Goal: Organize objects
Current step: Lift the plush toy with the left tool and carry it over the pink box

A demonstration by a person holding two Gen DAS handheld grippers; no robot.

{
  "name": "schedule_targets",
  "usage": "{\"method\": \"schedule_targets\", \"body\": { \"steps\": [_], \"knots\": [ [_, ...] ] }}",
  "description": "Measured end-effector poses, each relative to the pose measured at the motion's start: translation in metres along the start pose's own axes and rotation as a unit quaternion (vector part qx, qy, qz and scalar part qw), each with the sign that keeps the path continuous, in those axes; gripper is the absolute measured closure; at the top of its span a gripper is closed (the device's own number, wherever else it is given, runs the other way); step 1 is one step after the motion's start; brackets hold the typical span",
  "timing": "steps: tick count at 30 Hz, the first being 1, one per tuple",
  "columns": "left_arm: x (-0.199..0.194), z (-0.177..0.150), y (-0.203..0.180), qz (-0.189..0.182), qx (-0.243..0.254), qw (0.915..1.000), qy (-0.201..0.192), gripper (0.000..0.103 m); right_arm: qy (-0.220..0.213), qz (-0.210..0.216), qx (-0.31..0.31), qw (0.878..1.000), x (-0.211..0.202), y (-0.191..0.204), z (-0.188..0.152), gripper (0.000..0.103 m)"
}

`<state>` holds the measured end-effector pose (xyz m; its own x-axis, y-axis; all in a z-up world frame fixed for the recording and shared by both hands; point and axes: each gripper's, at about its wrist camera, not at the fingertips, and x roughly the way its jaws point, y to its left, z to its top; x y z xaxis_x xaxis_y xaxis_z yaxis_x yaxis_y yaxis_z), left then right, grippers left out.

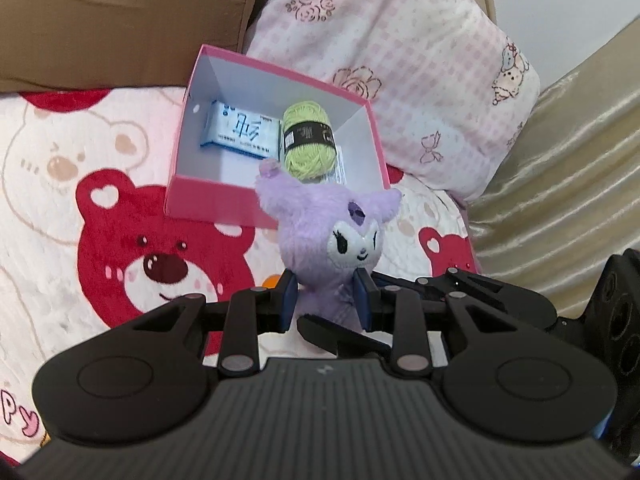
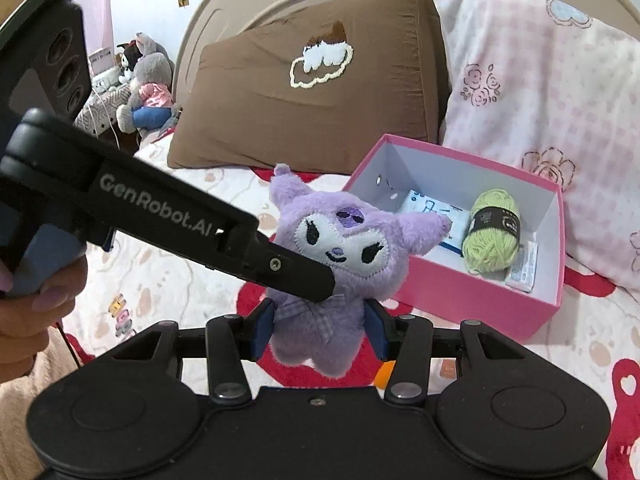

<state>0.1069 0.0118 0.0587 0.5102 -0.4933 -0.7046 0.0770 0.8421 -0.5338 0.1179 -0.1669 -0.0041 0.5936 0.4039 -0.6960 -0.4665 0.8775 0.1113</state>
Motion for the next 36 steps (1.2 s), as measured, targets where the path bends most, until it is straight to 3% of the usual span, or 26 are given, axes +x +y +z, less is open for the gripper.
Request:
{"method": "schedule_targets", "body": {
  "steps": [9, 24, 36],
  "knots": [
    [0.009, 0.028, -0.006, 0.004, 0.003, 0.9999, -0.014, 0.074, -0.002, -0.005, -0.001, 1.0, 0.01, -0.015, 0.025, 0.05],
    [0.058, 0.075, 0.006, 0.014, 0.002, 0.9996, -0.025, 0.074, -0.02, 0.003, 0.032, 0.999, 0.049, -0.059, 0.052, 0.05],
    [0.12, 0.103, 0.025, 0.068, 0.035, 0.997, -0.01, 0.074, 0.003, 0.033, 0.096, 0.995, 0.117, -0.098, 0.062, 0.05]
  ]
}}
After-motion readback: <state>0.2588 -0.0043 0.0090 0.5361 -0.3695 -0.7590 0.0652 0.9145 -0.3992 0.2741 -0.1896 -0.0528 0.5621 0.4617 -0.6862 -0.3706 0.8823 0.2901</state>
